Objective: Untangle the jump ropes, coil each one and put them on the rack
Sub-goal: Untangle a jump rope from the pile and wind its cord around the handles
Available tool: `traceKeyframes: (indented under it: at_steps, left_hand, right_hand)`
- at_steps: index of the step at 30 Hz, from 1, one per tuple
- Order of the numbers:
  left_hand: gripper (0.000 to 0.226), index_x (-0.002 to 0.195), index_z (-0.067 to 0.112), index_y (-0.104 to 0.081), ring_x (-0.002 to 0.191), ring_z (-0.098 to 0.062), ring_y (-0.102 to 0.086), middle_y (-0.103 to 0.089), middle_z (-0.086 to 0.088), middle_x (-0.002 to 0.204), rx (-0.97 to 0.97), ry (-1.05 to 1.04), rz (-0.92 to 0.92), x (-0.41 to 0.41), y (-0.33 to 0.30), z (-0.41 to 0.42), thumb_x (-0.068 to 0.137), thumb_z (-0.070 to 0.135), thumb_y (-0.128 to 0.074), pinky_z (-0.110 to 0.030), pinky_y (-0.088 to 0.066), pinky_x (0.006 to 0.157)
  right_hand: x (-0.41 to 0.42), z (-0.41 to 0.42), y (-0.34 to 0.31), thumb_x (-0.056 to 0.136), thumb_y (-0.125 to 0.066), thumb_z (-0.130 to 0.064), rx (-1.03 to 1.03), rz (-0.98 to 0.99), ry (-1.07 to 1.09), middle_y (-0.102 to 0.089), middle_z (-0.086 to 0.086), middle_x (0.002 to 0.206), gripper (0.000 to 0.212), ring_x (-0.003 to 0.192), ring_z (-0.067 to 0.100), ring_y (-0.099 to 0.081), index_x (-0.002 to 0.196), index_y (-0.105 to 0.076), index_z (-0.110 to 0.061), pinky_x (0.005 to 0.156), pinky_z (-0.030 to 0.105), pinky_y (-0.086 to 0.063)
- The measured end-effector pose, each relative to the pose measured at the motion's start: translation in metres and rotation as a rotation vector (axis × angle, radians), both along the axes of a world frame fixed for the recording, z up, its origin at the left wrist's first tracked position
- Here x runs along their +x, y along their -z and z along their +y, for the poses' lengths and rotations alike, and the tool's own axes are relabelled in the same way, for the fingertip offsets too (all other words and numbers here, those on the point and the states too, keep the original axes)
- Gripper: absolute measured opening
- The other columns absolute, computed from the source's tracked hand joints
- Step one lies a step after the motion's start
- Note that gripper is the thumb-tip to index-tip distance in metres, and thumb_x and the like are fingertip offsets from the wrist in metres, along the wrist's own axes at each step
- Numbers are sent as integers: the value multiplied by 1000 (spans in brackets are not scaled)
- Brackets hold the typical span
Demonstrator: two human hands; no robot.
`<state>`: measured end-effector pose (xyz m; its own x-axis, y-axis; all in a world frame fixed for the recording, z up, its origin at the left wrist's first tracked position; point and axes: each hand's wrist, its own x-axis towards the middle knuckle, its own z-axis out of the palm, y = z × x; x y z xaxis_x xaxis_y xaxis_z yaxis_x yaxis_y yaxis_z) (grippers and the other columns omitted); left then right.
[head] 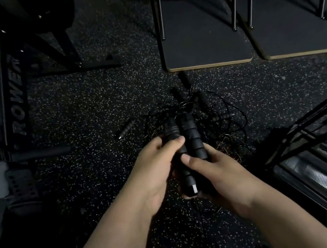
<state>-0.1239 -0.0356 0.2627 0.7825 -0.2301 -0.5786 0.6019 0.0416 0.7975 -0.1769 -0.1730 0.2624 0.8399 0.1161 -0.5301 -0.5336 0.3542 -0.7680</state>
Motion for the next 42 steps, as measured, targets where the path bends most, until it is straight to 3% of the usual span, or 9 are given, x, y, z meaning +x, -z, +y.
traceKeyframes:
  at_steps: [7, 10, 13, 17, 23, 29, 32, 35, 42]
  left_hand:
    - [33, 114, 21, -74, 112, -20, -71, -78, -2, 112, 6, 66, -25, 7, -1, -2, 95, 48, -66, -48, -49, 108]
    - [41, 113, 30, -72, 107, -5, -66, -75, 9, 112, 312, 74, -206, 11, 2, -2, 99, 62, -49, -31, -49, 96]
    - [24, 130, 36, -54, 99, 16, -56, -60, 11, 129, 529, -17, -444, 23, 5, 6, 109, 30, -43, -6, -44, 80]
    - [61, 157, 39, -30, 141, 9, -37, -43, 22, 154, 413, 317, -578, 28, 14, 7, 108, 5, -41, -19, -28, 119]
    - [39, 113, 49, -64, 112, 18, -58, -70, 32, 114, 258, 208, -465, 22, 1, -12, 110, 18, -42, -7, -42, 94]
    - [28, 84, 23, -51, 54, -10, -43, -51, 7, 66, 594, 592, -536, 8, 6, -17, 110, 30, -39, -29, -35, 52]
    - [35, 78, 19, -43, 57, -10, -41, -48, 6, 68, 750, 724, -619, 8, 2, -15, 109, 34, -38, -29, -30, 52]
    - [35, 76, 20, -45, 64, -12, -48, -53, 4, 74, 911, 869, -655, 8, 1, -12, 108, 32, -37, -30, -31, 53]
    - [36, 73, 26, -44, 69, -7, -46, -49, 9, 75, 981, 1054, -819, 12, -12, -7, 105, 42, -50, -25, -34, 56]
  right_hand:
    - [6, -12, 1, 87, -71, -10, 167, 75, -17, -68, 24, 96, 38, 76, 36, -68, 123, -60, 0, 65, 39, -63]
    - [7, -23, 0, 89, -75, -9, 183, 63, -72, -70, 26, 97, 34, 68, 30, -65, 119, -64, 0, 56, 34, -58]
    - [7, -39, -2, 83, -74, -11, 220, 58, -100, -68, 24, 92, 41, 66, 28, -63, 120, -62, 2, 53, 33, -55]
    - [5, -51, -4, 83, -75, -12, 297, 6, -271, -65, 25, 90, 43, 66, 29, -63, 119, -57, 1, 54, 34, -54]
    - [5, -57, -5, 82, -74, -12, 318, -78, -202, -63, 25, 89, 32, 64, 29, -61, 111, -64, -4, 52, 34, -52]
    - [11, -61, -2, 85, -77, -12, -97, -52, 60, -69, 18, 86, 20, 70, 30, -63, 105, -73, -10, 61, 39, -55]
    - [12, -64, 4, 87, -79, -22, -541, -87, -25, -74, 6, 81, 11, 74, 18, -67, 96, -75, -24, 74, 41, -55]
    - [12, -61, 6, 88, -79, -30, -935, -107, -215, -70, -5, 70, 14, 59, 5, -61, 89, -65, -32, 57, 27, -49]
    - [19, -50, 5, 97, -69, -29, -1158, 26, -791, -72, -1, 95, 24, 85, 22, -72, 117, -58, -34, 73, 36, -59]
